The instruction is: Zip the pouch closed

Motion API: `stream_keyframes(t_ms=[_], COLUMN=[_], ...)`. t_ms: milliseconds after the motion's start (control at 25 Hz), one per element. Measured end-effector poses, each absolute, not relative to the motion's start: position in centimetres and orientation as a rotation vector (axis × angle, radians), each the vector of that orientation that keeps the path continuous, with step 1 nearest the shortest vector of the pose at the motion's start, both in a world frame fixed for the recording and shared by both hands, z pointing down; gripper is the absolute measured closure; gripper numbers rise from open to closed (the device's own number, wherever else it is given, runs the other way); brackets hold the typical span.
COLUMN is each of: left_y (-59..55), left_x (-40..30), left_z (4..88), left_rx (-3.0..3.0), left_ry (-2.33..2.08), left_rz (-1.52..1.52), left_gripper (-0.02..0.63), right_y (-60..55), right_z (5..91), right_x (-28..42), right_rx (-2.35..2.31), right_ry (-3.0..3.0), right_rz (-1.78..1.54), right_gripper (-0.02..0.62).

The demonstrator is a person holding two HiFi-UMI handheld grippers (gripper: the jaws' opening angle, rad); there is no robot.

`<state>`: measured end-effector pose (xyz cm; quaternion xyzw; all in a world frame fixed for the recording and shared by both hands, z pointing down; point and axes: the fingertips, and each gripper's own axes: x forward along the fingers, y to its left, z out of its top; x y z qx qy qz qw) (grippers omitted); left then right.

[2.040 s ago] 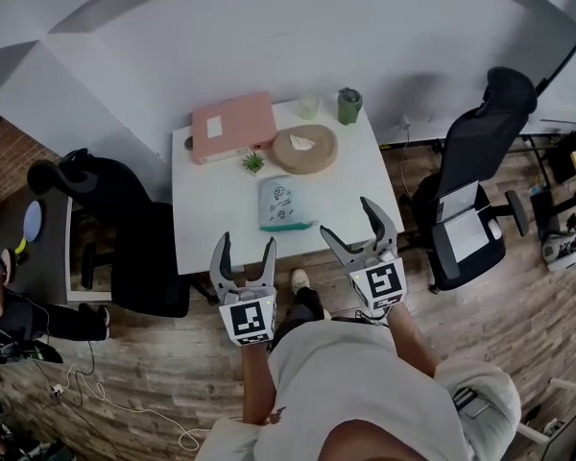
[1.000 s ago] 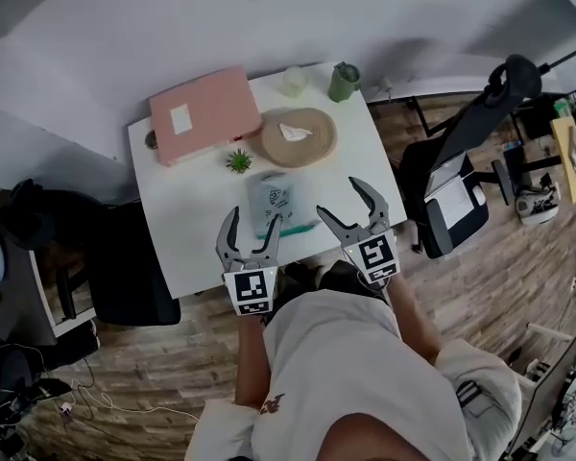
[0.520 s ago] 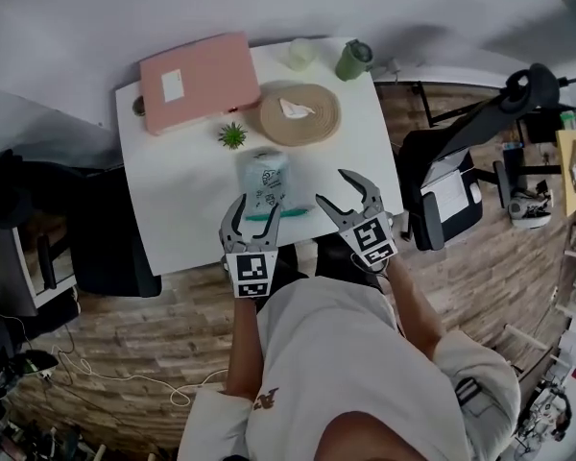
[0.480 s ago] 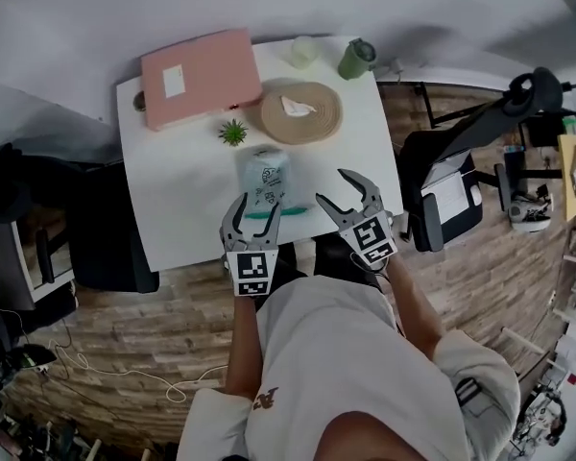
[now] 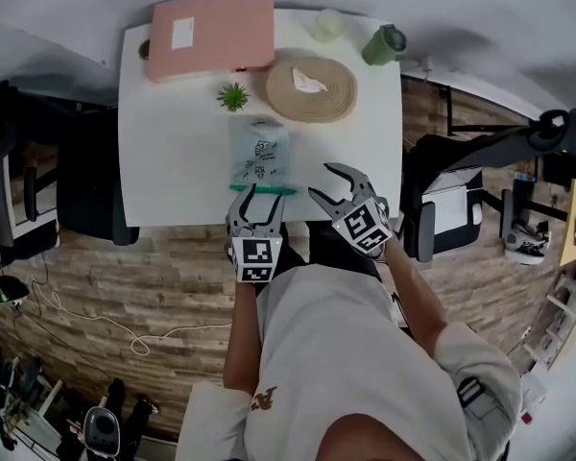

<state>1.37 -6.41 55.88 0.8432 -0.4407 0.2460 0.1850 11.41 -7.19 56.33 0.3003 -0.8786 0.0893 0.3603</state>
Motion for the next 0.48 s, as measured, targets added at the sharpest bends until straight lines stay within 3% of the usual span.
stream_keyframes(t_ms=[480], left_y=[-2.6], left_x=[3.2], left_z=[61.5], left_rx=[2.206], left_ry=[-1.267], left_rz=[0.754], left_gripper=[0.39], right_y=[-4.1], right_z=[61.5], right_x=[10.2], right_rx=[0.353], right_ry=[-2.311], right_rz=[0.183], right_gripper=[0.415])
